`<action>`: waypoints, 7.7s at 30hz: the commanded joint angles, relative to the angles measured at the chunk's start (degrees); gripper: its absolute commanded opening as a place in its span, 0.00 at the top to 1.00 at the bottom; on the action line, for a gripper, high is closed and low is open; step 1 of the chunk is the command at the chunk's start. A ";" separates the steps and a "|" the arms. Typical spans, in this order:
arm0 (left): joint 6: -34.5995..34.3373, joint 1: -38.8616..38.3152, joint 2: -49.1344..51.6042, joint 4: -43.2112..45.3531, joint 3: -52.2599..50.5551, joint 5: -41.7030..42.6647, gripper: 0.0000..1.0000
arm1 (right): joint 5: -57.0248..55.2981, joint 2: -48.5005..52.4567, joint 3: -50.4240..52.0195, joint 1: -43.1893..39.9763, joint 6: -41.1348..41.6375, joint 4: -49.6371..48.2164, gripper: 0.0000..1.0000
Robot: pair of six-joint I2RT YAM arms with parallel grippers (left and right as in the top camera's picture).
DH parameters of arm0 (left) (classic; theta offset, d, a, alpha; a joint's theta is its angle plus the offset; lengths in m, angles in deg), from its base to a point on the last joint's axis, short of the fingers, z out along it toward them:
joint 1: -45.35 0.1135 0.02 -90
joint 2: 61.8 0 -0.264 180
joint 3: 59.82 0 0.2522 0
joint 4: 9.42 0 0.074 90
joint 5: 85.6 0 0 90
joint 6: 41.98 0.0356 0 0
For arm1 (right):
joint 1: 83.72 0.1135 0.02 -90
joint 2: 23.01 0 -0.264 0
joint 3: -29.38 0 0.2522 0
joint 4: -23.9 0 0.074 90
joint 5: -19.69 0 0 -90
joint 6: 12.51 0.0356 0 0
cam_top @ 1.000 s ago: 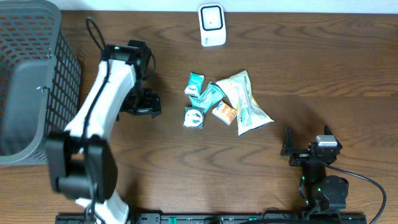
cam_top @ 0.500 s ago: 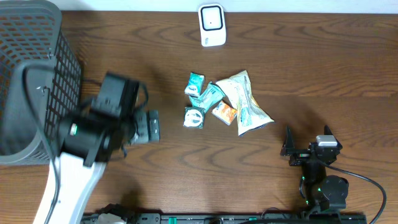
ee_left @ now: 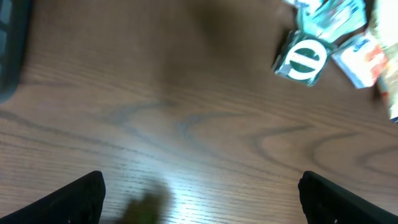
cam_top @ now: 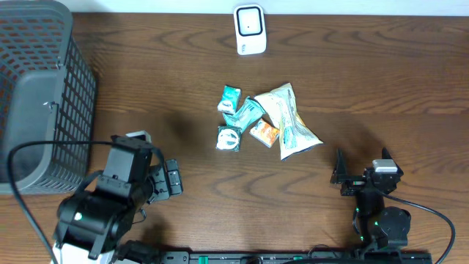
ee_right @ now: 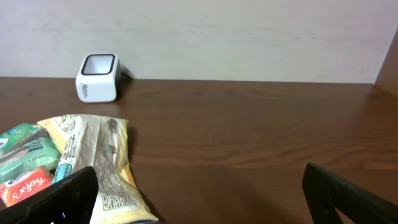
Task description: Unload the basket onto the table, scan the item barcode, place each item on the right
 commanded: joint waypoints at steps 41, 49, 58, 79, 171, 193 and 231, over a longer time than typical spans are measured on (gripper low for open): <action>-1.79 3.61 -6.91 3.43 -0.52 -1.03 0.02 | 29.49 -0.37 0.07 0.20 72.04 -1.66 0.01; -12.59 9.14 -14.38 -2.47 -0.52 -15.96 0.02 | 29.46 -0.37 0.07 0.20 72.04 -1.66 0.01; -17.64 11.08 -14.36 -5.97 -0.52 -23.19 0.02 | 30.32 -0.37 0.07 0.20 72.02 -1.64 0.01; -17.62 11.08 -14.36 -6.60 -0.52 -23.06 0.02 | 37.33 -0.37 -1.95 0.17 67.23 -35.34 0.01; -17.62 11.08 -14.36 -6.60 -0.52 -23.06 0.02 | 1.95 87.19 -69.81 26.47 13.07 28.68 0.37; -17.62 11.08 -14.36 -6.60 -0.52 -23.06 0.02 | -31.69 107.49 -69.79 38.75 7.06 14.38 0.21; -17.62 11.08 -14.36 -6.60 -0.52 -23.06 0.02 | -26.69 106.20 -69.22 32.68 15.15 28.55 0.11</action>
